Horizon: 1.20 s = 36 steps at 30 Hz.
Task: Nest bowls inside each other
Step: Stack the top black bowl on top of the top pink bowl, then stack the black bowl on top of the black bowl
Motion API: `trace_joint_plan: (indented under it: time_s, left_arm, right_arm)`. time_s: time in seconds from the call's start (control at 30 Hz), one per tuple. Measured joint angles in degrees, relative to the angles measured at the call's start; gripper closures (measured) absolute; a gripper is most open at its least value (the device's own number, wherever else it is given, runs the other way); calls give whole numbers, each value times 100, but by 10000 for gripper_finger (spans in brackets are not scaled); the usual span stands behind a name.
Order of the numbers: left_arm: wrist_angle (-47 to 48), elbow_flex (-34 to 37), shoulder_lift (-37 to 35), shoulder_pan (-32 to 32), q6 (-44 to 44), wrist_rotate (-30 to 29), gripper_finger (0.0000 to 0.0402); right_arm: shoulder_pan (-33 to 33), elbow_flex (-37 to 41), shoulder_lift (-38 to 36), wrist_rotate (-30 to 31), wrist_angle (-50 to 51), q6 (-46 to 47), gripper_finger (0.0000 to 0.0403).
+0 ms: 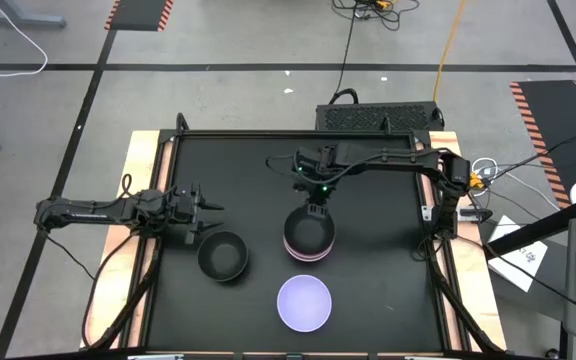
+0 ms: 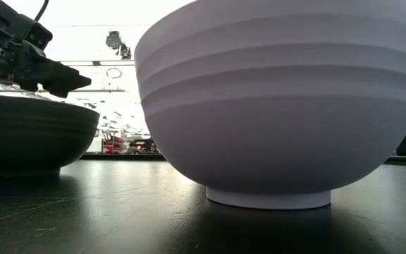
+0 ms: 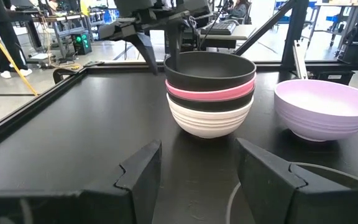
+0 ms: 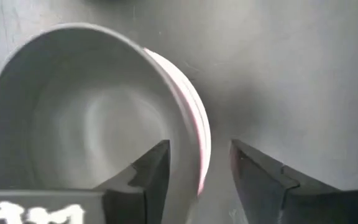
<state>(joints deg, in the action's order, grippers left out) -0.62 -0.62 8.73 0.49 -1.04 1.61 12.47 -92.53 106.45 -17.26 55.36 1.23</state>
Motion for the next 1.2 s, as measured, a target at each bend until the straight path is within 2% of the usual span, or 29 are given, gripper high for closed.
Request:
trace_joint_plan:
  time_s: [0.23,0.57,0.63,0.87,1.03,1.2]
  left_arm:
    - [0,0,2,0,0,4,199]
    - [0,0,68,0,-4,4,199]
    - [-2,0,66,0,-20,3,199]
    - [-2,0,66,0,-28,33,199]
    - [-2,0,66,0,-39,31,199]
    - [-2,0,66,0,-82,26,199]
  right_arm:
    - [164,-1,-403,-1,-290,-20,221]
    - [262,14,-831,79,-723,-466,220]
    - [262,205,-930,71,-1053,-525,220]
    - [379,1879,-1946,-107,-2998,-495,220]
    - [630,3405,-3280,-106,-4154,-274,220]
    - [921,4792,-4985,-92,-4564,-355,220]
